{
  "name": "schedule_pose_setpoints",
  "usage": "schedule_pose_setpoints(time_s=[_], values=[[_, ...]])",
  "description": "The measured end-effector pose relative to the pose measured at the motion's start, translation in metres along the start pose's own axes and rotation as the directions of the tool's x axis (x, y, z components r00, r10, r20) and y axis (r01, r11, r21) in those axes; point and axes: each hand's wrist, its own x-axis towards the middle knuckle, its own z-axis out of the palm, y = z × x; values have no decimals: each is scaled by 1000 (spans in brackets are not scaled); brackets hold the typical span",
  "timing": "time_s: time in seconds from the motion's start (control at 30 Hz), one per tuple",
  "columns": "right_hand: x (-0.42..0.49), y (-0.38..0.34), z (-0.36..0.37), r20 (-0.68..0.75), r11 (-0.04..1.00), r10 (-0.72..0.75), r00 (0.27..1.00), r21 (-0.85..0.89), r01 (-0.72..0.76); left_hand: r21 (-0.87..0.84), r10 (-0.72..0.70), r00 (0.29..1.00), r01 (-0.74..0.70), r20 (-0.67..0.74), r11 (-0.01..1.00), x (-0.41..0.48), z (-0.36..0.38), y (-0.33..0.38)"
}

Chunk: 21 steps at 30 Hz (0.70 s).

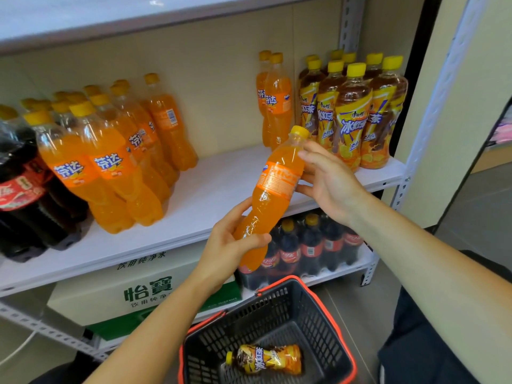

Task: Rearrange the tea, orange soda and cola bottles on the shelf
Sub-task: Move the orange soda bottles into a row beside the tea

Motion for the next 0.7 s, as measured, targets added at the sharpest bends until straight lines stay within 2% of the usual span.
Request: schedule_pose_setpoints(time_s=[0.2,0.37,0.43,0.6,0.7], values=[[0,2,2,-36,998,-45,998,-36,43,-43,-47,997,49,63,998,0,6,2],[-1,9,8,-89,995,-54,995,-90,46,-53,5,997,-1,74,999,2,11,2],[0,7,7,-71,996,-32,997,-90,25,-66,-2,997,6,72,998,2,10,1],[1,0,4,36,997,72,997,36,-73,-192,-55,990,80,131,978,3,5,-1],[1,1,4,20,999,39,999,14,-39,-135,-56,985,78,160,988,2,8,0]])
